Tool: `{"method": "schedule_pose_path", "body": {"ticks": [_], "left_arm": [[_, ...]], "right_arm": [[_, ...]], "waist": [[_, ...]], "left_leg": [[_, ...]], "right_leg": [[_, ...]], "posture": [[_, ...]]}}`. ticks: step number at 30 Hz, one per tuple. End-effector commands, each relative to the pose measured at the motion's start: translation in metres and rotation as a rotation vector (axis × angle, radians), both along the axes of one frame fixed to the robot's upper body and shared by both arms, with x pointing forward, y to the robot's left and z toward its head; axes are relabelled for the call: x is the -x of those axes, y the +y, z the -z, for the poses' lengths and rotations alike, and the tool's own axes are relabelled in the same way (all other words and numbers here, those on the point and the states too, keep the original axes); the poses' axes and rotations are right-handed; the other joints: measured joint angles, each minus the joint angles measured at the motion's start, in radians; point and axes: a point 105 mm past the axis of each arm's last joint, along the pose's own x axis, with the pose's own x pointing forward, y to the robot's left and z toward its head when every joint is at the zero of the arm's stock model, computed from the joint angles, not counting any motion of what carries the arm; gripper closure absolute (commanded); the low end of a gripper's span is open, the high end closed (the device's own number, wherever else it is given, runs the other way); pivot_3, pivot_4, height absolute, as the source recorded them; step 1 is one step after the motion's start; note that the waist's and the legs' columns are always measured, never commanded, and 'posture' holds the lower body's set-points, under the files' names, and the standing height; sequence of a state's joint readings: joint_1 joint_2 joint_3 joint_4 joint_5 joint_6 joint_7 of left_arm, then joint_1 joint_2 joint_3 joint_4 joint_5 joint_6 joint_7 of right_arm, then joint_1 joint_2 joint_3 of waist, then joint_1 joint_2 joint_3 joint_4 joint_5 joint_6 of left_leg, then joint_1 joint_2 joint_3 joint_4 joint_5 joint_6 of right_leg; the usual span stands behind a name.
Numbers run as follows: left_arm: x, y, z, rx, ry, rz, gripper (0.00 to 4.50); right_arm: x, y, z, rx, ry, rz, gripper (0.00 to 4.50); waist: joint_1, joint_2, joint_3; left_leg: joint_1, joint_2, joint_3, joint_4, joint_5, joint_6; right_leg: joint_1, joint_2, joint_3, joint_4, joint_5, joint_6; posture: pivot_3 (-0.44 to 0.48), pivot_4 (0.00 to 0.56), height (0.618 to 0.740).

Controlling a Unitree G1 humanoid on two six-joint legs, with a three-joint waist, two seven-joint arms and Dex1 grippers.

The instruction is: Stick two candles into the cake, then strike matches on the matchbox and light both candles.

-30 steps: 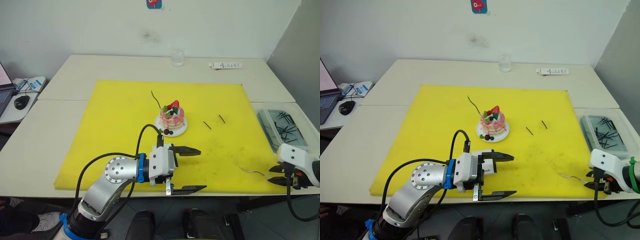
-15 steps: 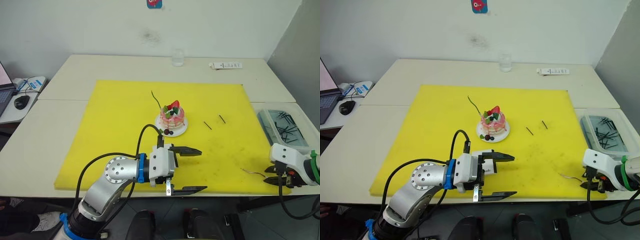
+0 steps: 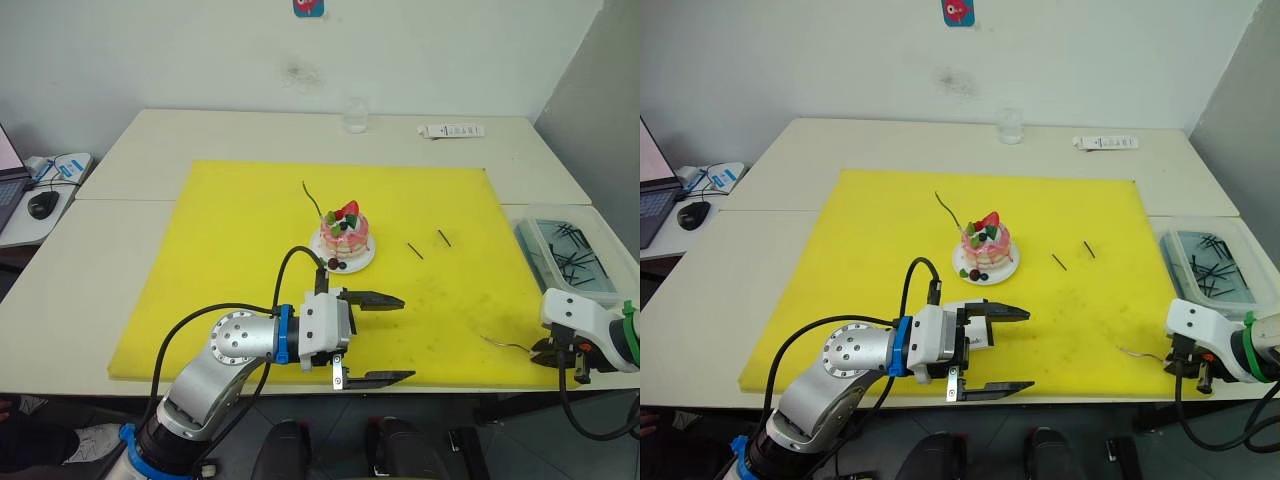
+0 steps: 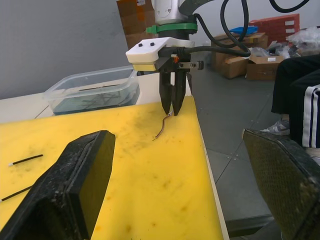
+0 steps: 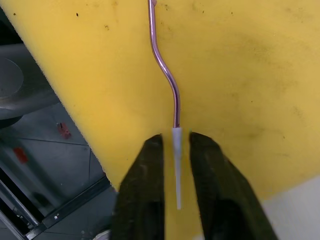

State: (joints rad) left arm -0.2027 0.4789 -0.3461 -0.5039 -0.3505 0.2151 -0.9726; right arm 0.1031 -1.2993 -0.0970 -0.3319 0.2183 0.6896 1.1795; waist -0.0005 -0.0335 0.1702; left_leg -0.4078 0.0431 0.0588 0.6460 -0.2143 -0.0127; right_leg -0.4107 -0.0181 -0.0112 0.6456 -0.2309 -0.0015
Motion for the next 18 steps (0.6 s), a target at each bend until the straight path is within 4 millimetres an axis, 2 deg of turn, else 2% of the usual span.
{"method": "schedule_pose_path", "body": {"ticks": [1, 5, 8, 10, 15, 18], "left_arm": [[0.006, -0.003, -0.008, 0.021, -0.03, 0.032, 0.0], [0.006, -0.002, -0.006, 0.02, -0.027, 0.028, 0.0], [0.002, 0.006, -0.005, 0.014, -0.016, -0.01, 0.0], [-0.002, 0.016, -0.008, 0.031, 0.025, -0.067, 0.0], [-0.019, 0.036, -0.027, 0.148, 0.138, -0.285, 0.0], [-0.031, 0.045, -0.037, 0.216, 0.168, -0.43, 0.0]], "right_arm": [[-0.001, 0.003, -0.006, 0.003, -0.012, -0.015, 4.47], [-0.004, 0.004, -0.011, -0.014, -0.026, -0.007, 4.47], [-0.011, 0.014, -0.032, -0.115, -0.063, 0.017, 4.47], [-0.021, 0.038, -0.057, -0.274, -0.117, 0.006, 4.47], [-0.078, 0.122, -0.134, -0.811, -0.472, 0.018, 4.47], [-0.096, 0.152, -0.155, -1.012, -0.602, 0.075, 4.47]], "waist": [[0.0, 0.0, 0.0], [0.0, 0.0, 0.0], [-0.003, 0.0, 0.0], [-0.008, 0.001, 0.001], [-0.031, -0.007, 0.006], [-0.022, -0.007, 0.006]], "left_leg": [[0.0, 0.0, 0.0, 0.0, 0.0, 0.0], [0.0, 0.0, 0.0, 0.0, 0.0, 0.0], [0.0, 0.0, 0.0, 0.0, 0.0, 0.0], [0.0, 0.001, 0.001, 0.0, 0.0, 0.0], [0.004, 0.003, -0.006, -0.001, 0.0, 0.0], [0.004, 0.003, -0.009, -0.002, 0.0, 0.0]], "right_leg": [[0.0, 0.0, 0.0, 0.0, 0.0, 0.0], [0.0, 0.0, 0.0, 0.0, 0.0, 0.0], [0.0, 0.0, 0.0, 0.0, 0.0, 0.0], [-0.001, 0.0, 0.0, 0.0, 0.0, 0.0], [0.001, 0.002, 0.0, 0.002, 0.001, 0.001], [0.001, 0.004, 0.0, 0.004, 0.002, 0.003]], "posture": [[0.0, 0.15, 0.74], [0.0, 0.15, 0.74], [0.0, 0.15, 0.74], [0.0, 0.15, 0.74], [0.0, 0.15, 0.74], [0.0, 0.15, 0.74]]}}
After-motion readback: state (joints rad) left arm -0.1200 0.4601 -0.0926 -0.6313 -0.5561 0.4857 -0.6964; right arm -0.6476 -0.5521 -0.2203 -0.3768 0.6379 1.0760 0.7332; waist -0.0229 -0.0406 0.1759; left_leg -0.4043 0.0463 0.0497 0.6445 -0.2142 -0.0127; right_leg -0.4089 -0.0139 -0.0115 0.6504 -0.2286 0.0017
